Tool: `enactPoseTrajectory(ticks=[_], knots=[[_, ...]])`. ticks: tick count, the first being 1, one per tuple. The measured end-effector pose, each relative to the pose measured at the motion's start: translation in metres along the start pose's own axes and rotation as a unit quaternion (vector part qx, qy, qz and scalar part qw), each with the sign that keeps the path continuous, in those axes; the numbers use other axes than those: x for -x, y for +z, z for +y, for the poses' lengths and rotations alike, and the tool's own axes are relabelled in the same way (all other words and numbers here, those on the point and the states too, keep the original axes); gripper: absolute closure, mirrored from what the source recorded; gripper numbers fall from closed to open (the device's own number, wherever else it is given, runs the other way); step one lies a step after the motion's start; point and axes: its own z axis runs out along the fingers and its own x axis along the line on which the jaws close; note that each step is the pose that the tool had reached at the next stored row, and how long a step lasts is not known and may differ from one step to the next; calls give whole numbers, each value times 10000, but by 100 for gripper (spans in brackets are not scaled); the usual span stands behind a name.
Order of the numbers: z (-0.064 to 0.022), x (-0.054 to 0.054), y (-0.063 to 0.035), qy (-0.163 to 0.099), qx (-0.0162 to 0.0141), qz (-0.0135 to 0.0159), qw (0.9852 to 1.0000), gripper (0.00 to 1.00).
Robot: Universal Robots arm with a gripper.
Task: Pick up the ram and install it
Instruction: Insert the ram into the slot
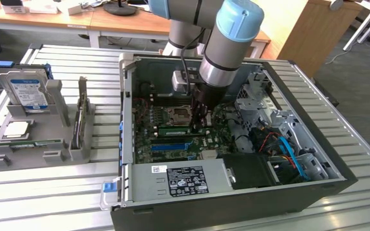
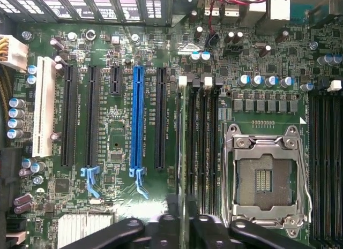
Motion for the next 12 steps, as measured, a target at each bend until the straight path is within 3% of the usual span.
enactPoseTrajectory(ticks=[1,3,4,12], knots=[[1,0,-1,1,0,1,10000,75],[2,-1,-2,2,1,2,10000,75],[2,-1,-2,2,1,3,10000,69],[6,0,-64,2,1,3,10000,69]])
